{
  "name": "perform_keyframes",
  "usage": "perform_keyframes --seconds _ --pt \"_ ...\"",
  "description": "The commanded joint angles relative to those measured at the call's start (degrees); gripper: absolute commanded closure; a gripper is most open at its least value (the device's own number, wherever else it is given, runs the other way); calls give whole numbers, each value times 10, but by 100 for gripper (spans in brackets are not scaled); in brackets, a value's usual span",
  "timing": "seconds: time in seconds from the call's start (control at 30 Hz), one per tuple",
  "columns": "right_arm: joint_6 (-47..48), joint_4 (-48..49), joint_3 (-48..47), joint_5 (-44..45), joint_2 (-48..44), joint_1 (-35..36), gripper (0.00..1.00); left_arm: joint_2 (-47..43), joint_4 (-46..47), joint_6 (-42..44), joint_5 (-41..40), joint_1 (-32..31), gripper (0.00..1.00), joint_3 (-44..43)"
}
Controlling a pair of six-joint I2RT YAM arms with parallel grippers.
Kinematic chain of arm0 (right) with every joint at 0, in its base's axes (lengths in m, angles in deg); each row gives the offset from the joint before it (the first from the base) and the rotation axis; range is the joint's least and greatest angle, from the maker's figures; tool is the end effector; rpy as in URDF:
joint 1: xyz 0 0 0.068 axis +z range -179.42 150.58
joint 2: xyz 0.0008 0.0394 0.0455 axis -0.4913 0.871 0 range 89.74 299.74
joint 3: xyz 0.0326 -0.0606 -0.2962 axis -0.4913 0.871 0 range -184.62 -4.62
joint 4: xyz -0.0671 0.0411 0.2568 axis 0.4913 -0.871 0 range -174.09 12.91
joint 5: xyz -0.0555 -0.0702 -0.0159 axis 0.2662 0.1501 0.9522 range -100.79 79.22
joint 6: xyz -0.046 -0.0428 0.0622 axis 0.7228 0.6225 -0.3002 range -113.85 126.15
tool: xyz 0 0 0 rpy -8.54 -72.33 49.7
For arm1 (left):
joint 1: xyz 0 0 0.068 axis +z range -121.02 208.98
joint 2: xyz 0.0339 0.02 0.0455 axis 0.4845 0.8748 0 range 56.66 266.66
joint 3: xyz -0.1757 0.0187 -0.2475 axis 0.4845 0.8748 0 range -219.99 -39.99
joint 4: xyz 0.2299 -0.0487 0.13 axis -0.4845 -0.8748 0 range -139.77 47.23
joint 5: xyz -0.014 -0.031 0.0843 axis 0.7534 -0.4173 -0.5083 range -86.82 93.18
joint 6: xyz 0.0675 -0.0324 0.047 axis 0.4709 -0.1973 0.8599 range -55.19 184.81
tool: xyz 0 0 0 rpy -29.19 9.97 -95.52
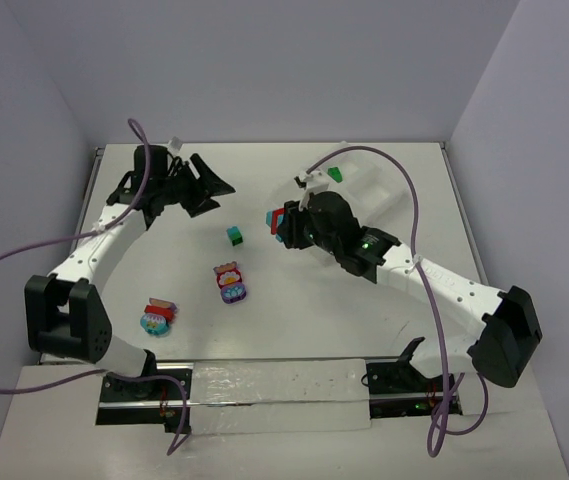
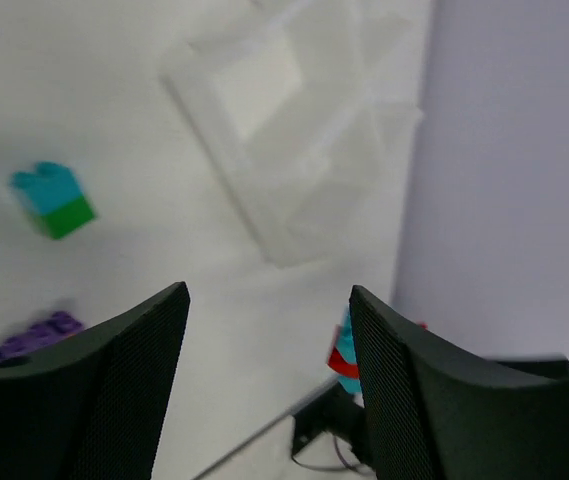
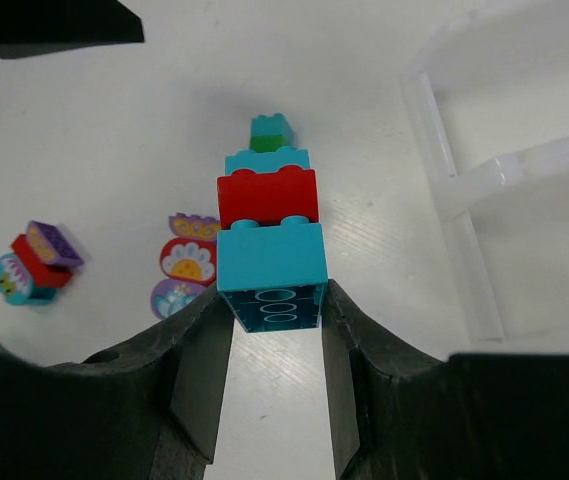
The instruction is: Sort the legos into containers by color
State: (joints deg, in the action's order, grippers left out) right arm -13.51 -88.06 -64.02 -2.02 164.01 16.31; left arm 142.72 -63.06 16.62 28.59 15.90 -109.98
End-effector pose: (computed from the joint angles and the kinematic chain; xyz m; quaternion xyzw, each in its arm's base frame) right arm 0.2429 0.2321 0.3255 -0.1511 0.8322 0.2315 0.4806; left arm 0.3583 -0.1178 0.3109 -0.1679 0.8600 -0.3931 0.2788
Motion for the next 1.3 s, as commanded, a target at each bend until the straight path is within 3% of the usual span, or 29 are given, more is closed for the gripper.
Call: perform_keyframes --seconds 0.0,0.13,0.37,0.7,0.87,1.0,1.27 --pt "-2 34 -27 -83 -23 -16 100 -7 226 -86 242 1 27 52" --pt "-7 39 -33 -85 -10 -16 100 1 356 -190 311 -1 29 99" --pt "-15 50 -30 -84 -5 -16 100 34 514 -332 336 -22 30 156" --pt "-10 43 -34 -76 -4 -16 100 51 515 -331 336 -40 32 169" --pt "-10 48 -36 -78 1 -16 100 58 503 -324 333 -49 25 170" --pt "-11 49 -38 -79 1 -15 100 60 496 -321 328 -50 26 167" --pt "-4 41 -39 -70 -7 -16 100 55 327 -218 262 -51 21 122"
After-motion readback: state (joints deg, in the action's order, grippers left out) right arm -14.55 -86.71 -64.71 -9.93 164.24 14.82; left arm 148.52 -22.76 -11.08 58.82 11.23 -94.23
